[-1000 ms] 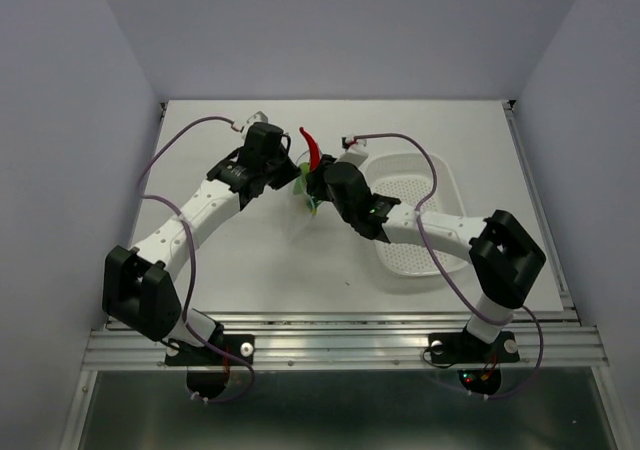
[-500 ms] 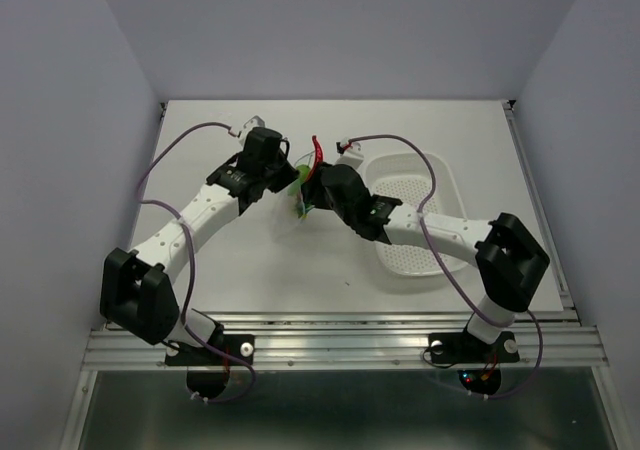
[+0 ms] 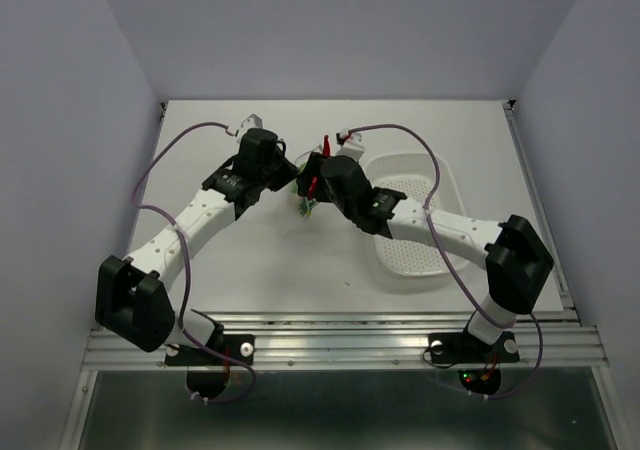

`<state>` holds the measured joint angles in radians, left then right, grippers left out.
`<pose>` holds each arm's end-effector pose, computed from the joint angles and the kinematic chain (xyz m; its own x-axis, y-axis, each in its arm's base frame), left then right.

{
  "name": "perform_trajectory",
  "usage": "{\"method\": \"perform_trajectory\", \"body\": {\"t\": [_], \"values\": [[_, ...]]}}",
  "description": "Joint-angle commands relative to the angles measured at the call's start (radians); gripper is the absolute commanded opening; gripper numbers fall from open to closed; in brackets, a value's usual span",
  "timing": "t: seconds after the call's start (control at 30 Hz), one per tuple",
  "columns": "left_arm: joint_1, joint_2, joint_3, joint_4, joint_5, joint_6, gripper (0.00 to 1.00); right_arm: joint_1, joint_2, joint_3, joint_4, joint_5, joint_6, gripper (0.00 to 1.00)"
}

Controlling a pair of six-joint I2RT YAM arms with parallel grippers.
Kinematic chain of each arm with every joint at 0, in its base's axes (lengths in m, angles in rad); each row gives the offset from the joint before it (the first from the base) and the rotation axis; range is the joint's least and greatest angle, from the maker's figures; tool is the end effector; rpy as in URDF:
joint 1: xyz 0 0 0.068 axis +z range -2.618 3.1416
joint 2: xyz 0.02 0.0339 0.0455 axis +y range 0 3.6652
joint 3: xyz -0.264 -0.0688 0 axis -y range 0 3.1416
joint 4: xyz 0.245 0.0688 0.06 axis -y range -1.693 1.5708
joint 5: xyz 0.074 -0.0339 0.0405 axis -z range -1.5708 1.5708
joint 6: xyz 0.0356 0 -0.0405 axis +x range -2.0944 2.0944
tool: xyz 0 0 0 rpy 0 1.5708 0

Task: Place the food in the zip-top bag and seal the zipper
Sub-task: Place the fake vegetable in the zipper food storage bag.

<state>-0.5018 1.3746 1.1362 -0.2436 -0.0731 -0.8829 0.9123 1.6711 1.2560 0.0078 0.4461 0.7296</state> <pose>0.2799 -0.1506 0.3221 -0.5848 -0.5580 -0.5887 -0.0454 0.7472 -0.6631 0.2522 0.3008 0.2902 -0.4947 0.3433 -0.7984 -0.1896 0.8539 0.4846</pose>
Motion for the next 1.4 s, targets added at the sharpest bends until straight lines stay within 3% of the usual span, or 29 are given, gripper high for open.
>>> {"method": "perform_trajectory", "body": {"t": [0.0,0.33,0.6,0.93,1.13,1.23,1.37], "values": [[0.002,-0.043,-0.016,0.053,0.033,0.021,0.00,0.011,-0.019,0.065,-0.035,0.069,-0.035,0.74],[0.002,-0.043,-0.023,0.058,0.047,0.027,0.00,-0.010,-0.054,0.117,-0.095,0.197,-0.127,0.82],[0.002,-0.048,-0.023,0.056,0.055,0.030,0.00,-0.102,-0.019,0.201,-0.104,0.094,-0.197,0.82],[0.002,-0.040,-0.019,0.056,0.064,0.035,0.00,-0.179,0.084,0.328,-0.103,-0.133,-0.329,0.77],[0.003,-0.034,-0.016,0.061,0.067,0.035,0.00,-0.179,0.130,0.359,-0.104,-0.109,-0.345,0.73],[0.002,-0.034,-0.018,0.063,0.068,0.036,0.00,-0.179,0.159,0.387,-0.104,-0.084,-0.343,0.63],[0.003,-0.032,-0.019,0.063,0.098,0.036,0.00,-0.179,0.191,0.408,-0.104,-0.060,-0.329,0.59]]}}
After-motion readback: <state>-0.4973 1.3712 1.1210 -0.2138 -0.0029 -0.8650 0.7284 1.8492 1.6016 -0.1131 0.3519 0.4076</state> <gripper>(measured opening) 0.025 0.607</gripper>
